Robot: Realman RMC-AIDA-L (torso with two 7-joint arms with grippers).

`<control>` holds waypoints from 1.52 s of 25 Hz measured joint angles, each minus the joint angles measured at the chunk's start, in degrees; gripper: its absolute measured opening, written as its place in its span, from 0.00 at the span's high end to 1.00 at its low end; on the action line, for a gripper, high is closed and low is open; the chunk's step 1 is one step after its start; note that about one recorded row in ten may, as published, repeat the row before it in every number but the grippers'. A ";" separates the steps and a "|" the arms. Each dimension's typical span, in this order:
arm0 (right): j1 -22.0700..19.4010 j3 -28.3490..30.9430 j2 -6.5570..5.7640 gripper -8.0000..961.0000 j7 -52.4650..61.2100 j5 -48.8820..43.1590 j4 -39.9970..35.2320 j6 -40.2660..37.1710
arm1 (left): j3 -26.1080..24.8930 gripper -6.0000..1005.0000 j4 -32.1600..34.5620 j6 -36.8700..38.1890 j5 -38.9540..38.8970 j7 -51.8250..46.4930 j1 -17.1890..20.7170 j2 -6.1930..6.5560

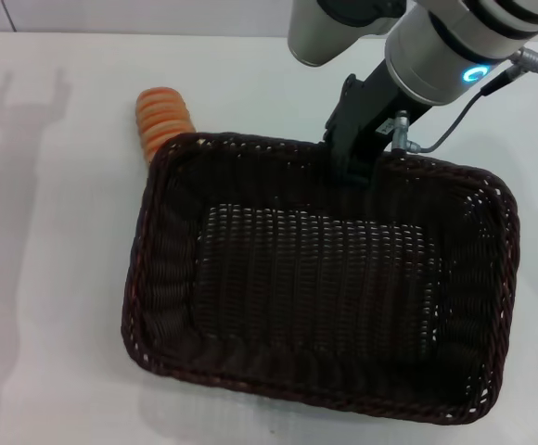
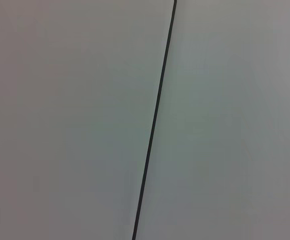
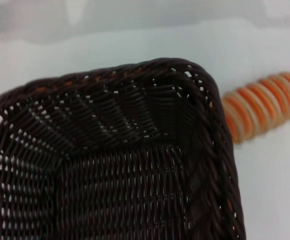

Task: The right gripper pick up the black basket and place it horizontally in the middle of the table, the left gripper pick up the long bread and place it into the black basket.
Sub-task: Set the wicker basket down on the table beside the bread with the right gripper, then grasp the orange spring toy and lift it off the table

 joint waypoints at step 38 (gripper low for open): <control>-45.25 -8.62 0.80 0.61 12.74 -12.16 10.17 -86.98 | 3.44 0.22 -16.60 -10.40 7.44 -8.66 5.65 0.47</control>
